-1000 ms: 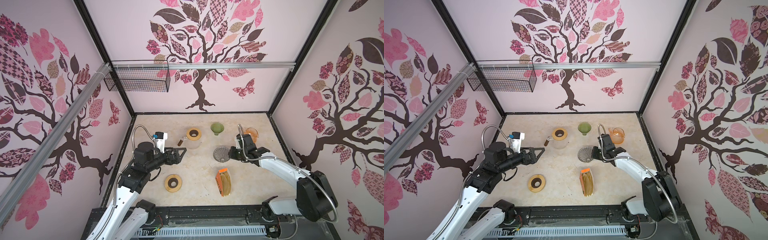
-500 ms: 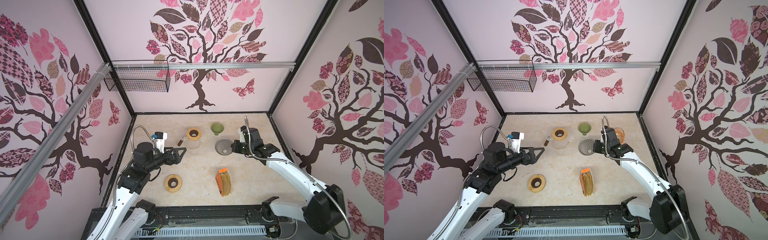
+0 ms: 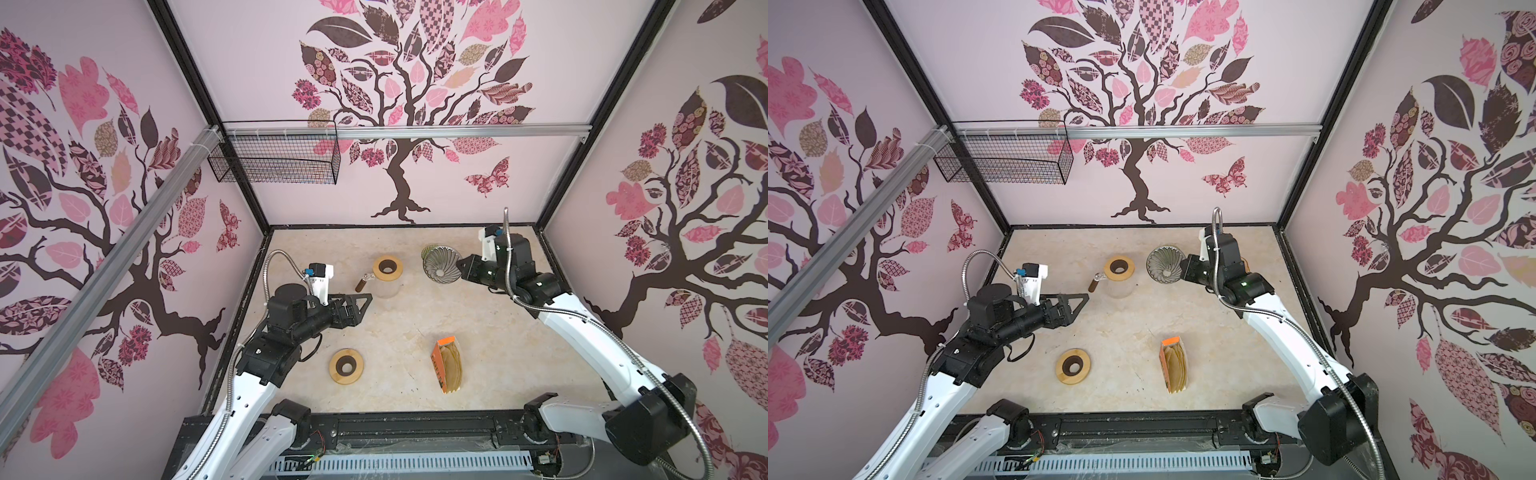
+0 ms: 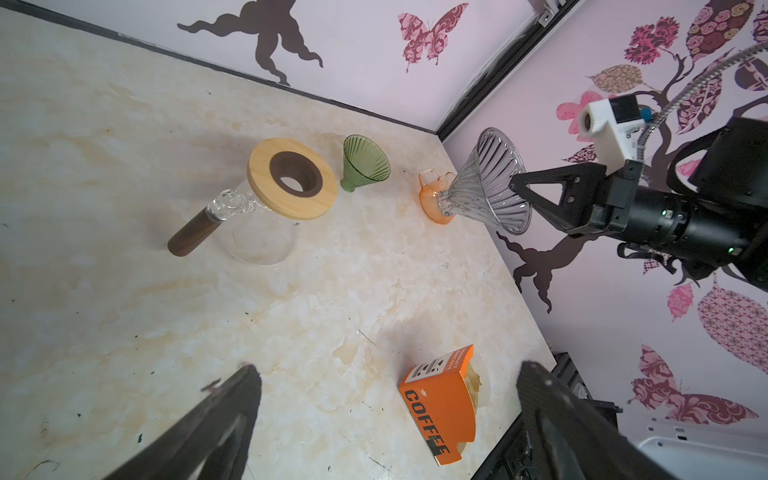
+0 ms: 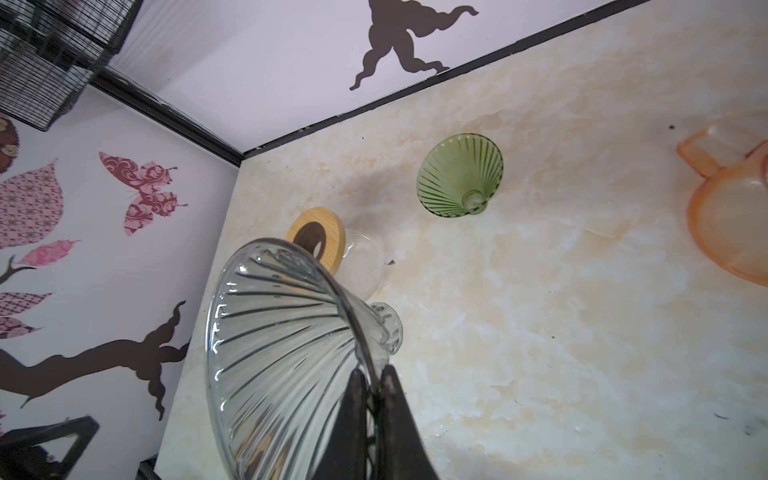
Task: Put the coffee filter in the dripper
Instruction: 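Lift the grey dripper with the right gripper toward the glass carafe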
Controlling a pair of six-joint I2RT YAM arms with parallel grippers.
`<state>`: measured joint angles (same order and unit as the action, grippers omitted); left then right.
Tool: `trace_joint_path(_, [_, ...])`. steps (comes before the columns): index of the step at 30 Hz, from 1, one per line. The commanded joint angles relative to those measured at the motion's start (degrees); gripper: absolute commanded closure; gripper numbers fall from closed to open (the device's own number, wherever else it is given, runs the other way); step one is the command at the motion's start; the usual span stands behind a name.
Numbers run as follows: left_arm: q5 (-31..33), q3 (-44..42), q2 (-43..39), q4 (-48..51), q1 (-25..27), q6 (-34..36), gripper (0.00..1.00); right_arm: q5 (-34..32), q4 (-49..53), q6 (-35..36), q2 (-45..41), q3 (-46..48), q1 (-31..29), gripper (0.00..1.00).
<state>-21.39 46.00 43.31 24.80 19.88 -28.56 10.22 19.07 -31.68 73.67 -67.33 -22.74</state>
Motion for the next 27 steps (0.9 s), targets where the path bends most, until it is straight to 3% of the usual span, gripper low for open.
trace_joint_path(1, [2.2,1.3,1.4,-3.0,-0.1,-1.5,0.02,2.6,-5.5,-1.4,3.5,-4.6,-1.5,1.0])
trace_joint_path(10, [7.0,16.9,11.7,-1.3,-2.1,-5.3,0.02,5.3,-6.9,-2.6,13.9,-16.2,-5.2,1.0])
trace_joint_path(16, [3.8,24.9,17.9,-3.9,-9.5,-11.2,0.02,6.0,-7.0,-3.8,19.3,-20.5,-6.7,1.0])
trace_joint_path(21, [1.2,29.5,21.4,-0.8,-12.4,-8.1,0.02,6.3,-5.9,-3.9,23.6,-23.2,-7.2,1.0])
trace_joint_path(27, [1.5,25.1,19.5,-1.0,-12.4,-0.3,0.02,6.7,-4.4,-2.9,28.3,-26.2,-7.3,1.0])
